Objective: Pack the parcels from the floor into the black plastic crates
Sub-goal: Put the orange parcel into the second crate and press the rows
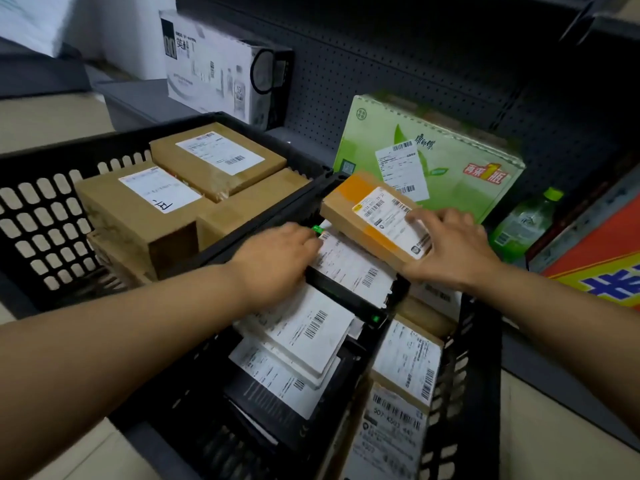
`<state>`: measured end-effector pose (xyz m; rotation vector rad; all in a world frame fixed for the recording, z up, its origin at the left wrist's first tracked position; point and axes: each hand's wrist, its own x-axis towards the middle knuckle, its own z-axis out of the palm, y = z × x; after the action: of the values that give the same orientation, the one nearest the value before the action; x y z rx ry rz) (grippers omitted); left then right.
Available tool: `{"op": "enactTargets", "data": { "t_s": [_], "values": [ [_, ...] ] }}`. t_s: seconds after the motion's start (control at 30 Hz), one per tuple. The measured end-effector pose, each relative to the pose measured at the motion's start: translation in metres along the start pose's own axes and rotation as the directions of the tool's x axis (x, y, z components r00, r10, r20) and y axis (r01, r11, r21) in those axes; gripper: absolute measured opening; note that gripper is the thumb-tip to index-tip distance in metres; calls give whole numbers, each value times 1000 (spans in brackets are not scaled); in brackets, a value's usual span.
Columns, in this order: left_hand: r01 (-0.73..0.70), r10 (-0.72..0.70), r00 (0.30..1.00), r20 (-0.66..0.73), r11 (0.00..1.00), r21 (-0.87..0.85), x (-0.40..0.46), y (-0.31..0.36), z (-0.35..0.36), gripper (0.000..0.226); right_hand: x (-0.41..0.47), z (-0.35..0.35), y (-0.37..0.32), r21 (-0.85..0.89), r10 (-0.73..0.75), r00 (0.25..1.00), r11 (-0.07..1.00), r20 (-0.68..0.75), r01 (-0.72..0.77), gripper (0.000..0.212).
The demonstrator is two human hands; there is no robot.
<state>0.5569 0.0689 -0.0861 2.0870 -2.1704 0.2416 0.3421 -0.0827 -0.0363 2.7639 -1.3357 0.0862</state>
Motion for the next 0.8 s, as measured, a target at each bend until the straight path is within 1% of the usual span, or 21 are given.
{"op": "enactTargets", "data": {
  "t_s": [0.07,0.1,0.13,0.27,0.47,0.63,0.73,0.8],
  "values": [
    [-24,21,984,177,1000,14,16,8,15,61,16,2,8,-80,-16,1000,997,-22,14,82],
    [-20,15,974,227,1000,18,21,12,20,63,22,5,10,-116,-27,999,993,-17,25,82],
    [-17,9,969,247,999,30,24,14,25,64,27,9,11,-146,-41,999,989,-7,39,83],
    [-10,-4,984,181,997,76,27,13,34,58,39,26,10,-182,-70,996,980,47,78,87],
    [20,-27,996,83,996,82,30,16,43,35,44,34,16,-9,-70,983,997,168,73,89],
    [18,-24,998,62,995,97,29,16,49,38,43,44,21,87,-70,973,995,220,51,91],
    [22,-28,998,58,994,103,29,17,51,40,44,53,21,50,-71,966,997,249,61,97],
    [26,-33,998,60,994,106,30,19,52,40,48,56,21,41,-83,963,996,258,74,95]
  ]
}}
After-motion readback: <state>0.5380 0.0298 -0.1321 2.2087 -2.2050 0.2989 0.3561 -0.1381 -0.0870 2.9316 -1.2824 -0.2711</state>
